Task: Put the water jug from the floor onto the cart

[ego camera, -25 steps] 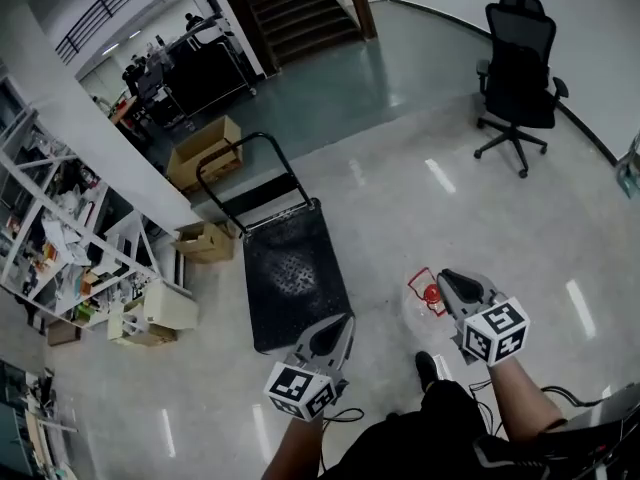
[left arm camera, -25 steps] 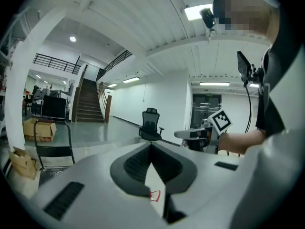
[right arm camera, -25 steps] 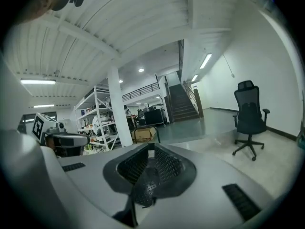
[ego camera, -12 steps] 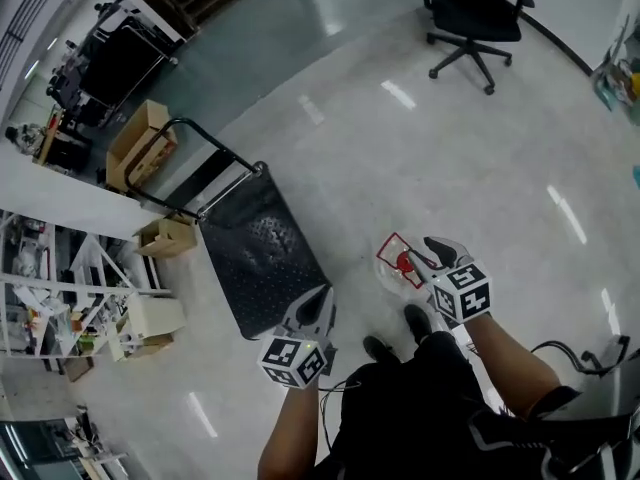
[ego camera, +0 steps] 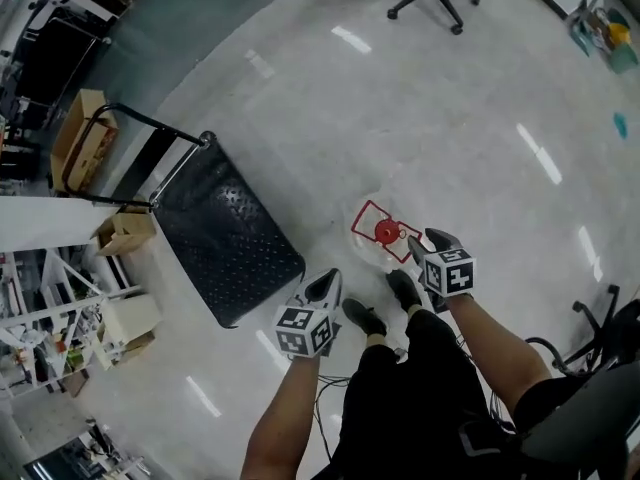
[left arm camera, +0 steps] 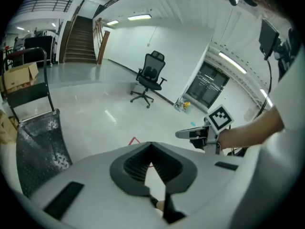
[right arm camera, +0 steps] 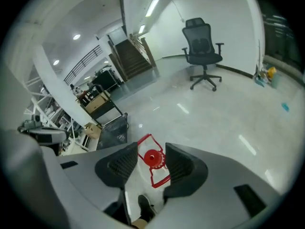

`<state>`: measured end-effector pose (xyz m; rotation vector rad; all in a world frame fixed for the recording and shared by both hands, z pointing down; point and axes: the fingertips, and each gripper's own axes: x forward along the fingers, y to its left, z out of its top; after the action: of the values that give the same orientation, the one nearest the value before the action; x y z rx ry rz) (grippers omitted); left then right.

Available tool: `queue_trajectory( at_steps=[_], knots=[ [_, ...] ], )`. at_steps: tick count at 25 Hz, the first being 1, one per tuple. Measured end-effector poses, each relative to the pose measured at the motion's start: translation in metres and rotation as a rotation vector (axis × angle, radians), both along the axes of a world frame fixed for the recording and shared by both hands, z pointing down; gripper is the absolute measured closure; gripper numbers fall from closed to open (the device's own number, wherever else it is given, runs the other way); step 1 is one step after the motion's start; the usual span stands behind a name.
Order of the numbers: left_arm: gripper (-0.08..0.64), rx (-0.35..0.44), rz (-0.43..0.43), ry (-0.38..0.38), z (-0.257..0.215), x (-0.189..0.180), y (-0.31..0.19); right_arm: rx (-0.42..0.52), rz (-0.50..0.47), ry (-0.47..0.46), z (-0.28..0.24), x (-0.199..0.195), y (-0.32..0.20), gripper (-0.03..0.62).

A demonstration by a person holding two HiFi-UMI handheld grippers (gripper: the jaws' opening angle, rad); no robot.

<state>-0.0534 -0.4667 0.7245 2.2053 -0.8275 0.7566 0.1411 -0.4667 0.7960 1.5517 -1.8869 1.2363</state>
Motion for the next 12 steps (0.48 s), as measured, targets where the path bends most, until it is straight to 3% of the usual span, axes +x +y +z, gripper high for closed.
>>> queue_trajectory(
  at_steps=[7, 12],
  knots=[
    [0.561, -0.175, 0.062, -0.049, 0.098, 0.017, 0.024, -0.200, 0.163, -0.037, 0.105, 0.008, 0.035, 0.430],
    [0.561, -0.254, 0.067, -0.061, 0.134, 0.017, 0.043, -0.240, 0.182, -0.049, 0.140, 0.009, 0.040, 0.430]
  ],
)
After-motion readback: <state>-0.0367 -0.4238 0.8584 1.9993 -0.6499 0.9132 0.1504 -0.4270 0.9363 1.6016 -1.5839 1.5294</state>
